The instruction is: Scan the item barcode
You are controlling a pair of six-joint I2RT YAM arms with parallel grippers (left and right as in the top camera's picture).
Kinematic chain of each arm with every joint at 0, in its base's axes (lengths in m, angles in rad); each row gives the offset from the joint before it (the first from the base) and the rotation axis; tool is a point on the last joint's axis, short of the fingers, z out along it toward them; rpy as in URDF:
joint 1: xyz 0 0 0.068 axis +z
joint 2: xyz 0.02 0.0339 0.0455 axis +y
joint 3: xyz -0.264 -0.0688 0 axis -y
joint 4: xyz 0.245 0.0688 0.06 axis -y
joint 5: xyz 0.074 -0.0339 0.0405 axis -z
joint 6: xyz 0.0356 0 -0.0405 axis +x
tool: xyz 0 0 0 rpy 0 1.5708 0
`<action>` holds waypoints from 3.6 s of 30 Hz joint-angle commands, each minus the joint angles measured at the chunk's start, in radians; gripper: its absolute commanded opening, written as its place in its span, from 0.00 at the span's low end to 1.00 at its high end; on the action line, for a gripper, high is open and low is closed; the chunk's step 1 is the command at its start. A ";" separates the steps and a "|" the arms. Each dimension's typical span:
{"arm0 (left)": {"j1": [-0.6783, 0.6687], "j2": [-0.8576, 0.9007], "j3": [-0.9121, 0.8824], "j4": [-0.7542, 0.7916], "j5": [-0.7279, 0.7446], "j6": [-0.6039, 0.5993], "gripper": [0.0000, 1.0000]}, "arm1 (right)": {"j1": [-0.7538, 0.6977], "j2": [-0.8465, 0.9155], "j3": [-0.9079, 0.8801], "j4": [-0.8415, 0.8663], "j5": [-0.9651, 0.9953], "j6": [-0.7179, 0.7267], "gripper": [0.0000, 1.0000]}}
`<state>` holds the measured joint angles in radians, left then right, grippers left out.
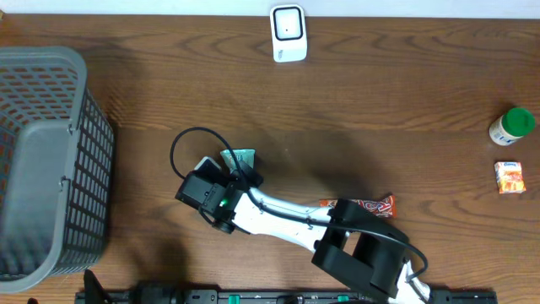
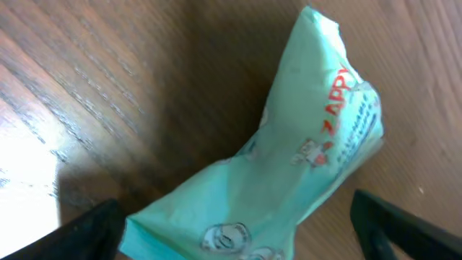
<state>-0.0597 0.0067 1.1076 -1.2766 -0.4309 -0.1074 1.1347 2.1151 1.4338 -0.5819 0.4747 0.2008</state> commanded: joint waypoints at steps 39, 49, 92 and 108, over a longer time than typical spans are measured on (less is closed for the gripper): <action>0.004 0.002 0.002 0.000 0.001 -0.002 0.85 | -0.693 -0.067 0.010 -0.537 -1.464 -0.278 0.02; 0.004 0.002 0.002 0.000 0.001 -0.002 0.85 | -0.814 -0.068 -0.039 -0.502 -0.944 -0.101 0.45; 0.004 0.002 0.002 -0.003 0.001 -0.002 0.85 | -0.682 -0.046 -0.010 -0.234 -0.673 0.022 0.01; 0.004 0.002 0.002 -0.003 0.001 -0.002 0.85 | -0.632 -0.047 -0.056 -0.565 -0.780 0.083 0.01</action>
<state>-0.0597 0.0067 1.1076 -1.2785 -0.4309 -0.1074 0.4824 2.0602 1.3842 -1.1080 -0.2253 0.2565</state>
